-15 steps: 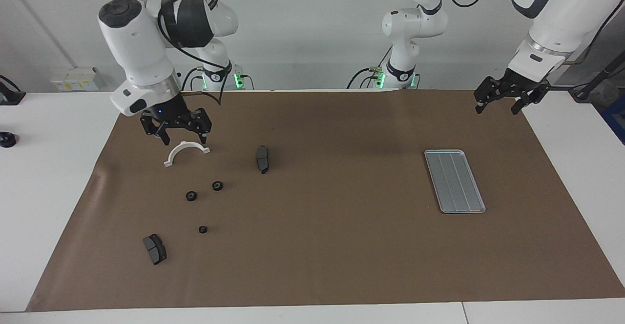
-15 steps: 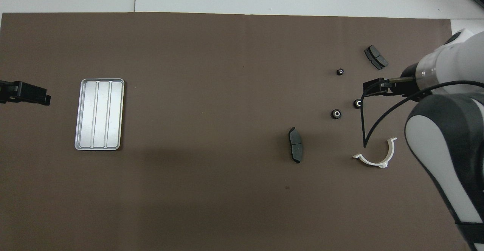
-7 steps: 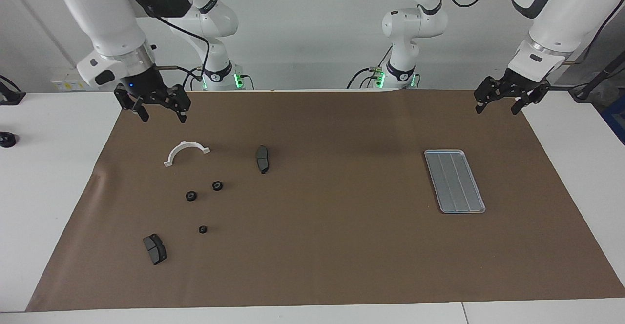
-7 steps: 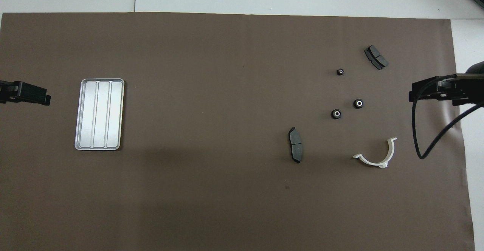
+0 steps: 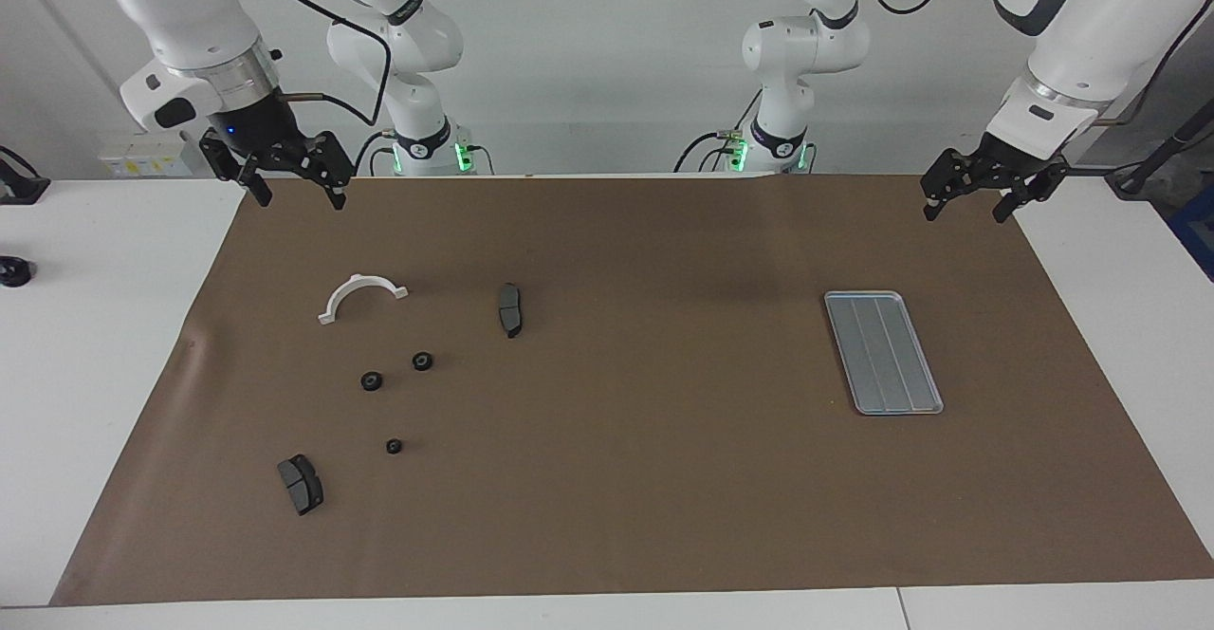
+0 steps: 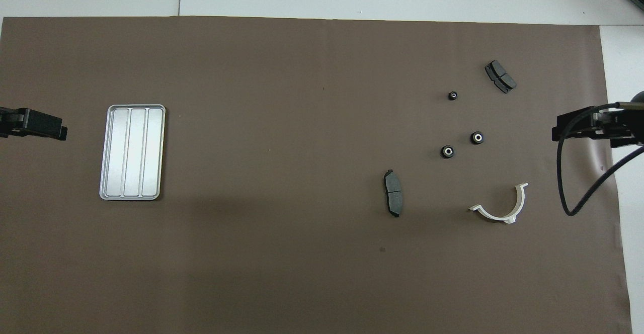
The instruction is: Place bearing gear from tray to pile
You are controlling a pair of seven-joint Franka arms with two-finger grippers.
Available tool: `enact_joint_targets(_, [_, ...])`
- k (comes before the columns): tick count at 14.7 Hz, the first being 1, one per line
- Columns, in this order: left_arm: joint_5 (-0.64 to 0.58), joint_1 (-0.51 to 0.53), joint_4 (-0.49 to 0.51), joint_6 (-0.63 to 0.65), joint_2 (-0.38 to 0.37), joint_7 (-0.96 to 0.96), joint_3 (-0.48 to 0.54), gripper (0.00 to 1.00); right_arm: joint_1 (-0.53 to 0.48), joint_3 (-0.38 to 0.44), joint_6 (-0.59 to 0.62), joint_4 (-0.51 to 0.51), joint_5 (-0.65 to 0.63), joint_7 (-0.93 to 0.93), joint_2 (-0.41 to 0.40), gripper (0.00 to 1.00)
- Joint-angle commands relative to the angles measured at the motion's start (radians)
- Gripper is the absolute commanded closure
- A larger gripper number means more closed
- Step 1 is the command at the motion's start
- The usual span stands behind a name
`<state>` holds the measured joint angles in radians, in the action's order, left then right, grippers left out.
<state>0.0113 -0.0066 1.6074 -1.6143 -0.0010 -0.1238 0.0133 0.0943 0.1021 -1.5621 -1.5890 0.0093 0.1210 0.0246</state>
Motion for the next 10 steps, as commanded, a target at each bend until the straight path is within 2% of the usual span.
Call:
enact_joint_targets(1, [0.006,0.010,0.025,-0.004,-0.027,-0.008,-0.006,0.00,-0.025,-0.039,0.025,-0.011,0.009,-0.014,0.017,0.00])
enact_joint_targets(10, [0.006,0.010,0.025,-0.004,-0.027,-0.008,-0.004,0.00,-0.019,-0.028,0.042,-0.008,0.008,-0.012,0.020,0.00])
